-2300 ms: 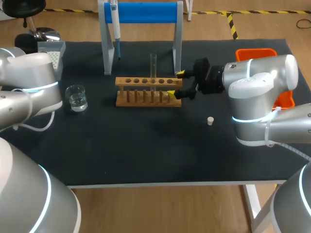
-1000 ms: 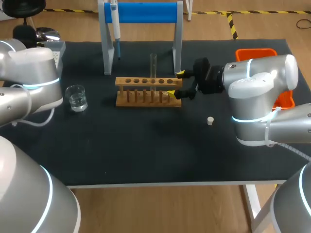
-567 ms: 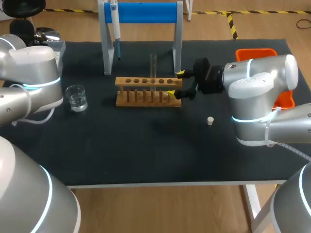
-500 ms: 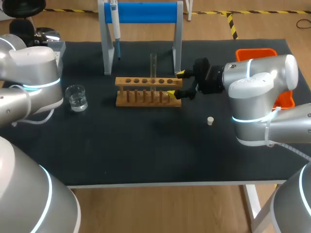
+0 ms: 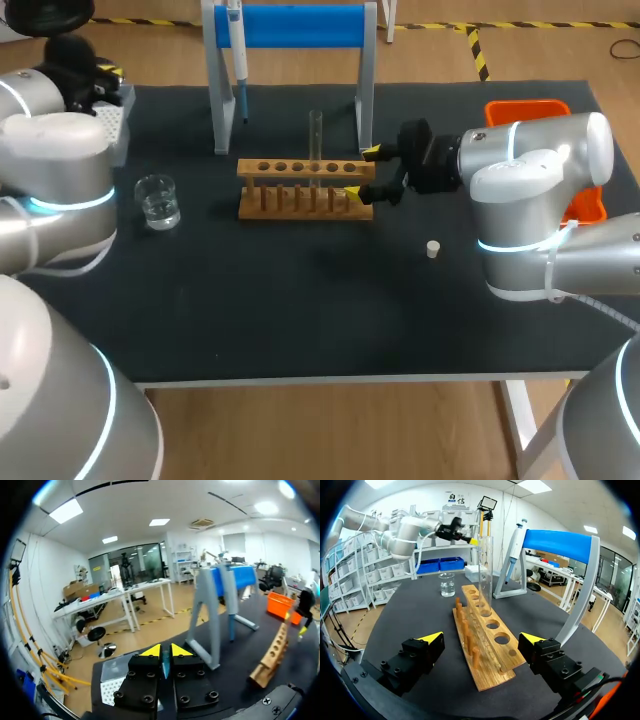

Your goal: Invert the test tube, pick up the pipette, mount the tip to pipette, aspirate from beaker and dispense into the tube, eject the tip, return the pipette, and cap with the stopper.

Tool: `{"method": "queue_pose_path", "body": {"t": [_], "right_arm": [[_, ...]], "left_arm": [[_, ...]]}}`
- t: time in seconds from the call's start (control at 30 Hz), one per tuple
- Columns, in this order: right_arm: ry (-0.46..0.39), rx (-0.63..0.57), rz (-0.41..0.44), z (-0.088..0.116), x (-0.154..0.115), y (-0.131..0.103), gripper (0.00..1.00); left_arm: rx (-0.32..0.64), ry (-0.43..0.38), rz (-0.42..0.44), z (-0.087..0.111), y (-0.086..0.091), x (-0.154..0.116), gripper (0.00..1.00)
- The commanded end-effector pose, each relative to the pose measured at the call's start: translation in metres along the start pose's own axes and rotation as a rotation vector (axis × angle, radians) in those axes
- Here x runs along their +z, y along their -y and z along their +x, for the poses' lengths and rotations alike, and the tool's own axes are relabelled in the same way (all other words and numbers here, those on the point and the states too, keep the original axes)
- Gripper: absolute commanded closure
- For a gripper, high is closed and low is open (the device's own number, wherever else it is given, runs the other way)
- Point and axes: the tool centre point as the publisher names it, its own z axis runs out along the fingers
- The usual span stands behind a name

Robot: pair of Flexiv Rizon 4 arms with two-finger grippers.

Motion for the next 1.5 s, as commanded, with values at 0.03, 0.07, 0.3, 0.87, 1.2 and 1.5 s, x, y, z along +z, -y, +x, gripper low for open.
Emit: {"method": "queue_pose_path", "body": {"t": [0.03, 0.07, 0.3, 0.87, 1.2, 1.5], "right_arm": [[-0.001, 0.000, -0.001, 0.000, -0.001, 0.001, 0.00], [-0.001, 0.000, -0.001, 0.000, -0.001, 0.001, 0.00], [-0.001, 0.000, -0.001, 0.000, -0.001, 0.001, 0.00], [-0.001, 0.000, -0.001, 0.000, -0.001, 0.001, 0.00], [-0.001, 0.000, -0.001, 0.000, -0.001, 0.001, 0.00], [-0.001, 0.000, -0.001, 0.000, -0.001, 0.001, 0.00]], "left_arm": [[0.043, -0.201, -0.046, 0.036, 0.014, -0.080, 1.00], [0.053, -0.238, -0.053, 0.047, 0.016, -0.087, 1.00], [0.092, -0.380, -0.061, 0.088, 0.022, -0.113, 1.00], [0.092, -0.380, -0.061, 0.088, 0.022, -0.113, 1.00], [0.112, -0.556, -0.124, 0.154, 0.033, -0.144, 1.00], [0.152, -0.676, -0.141, 0.239, 0.059, -0.167, 1.00]]}}
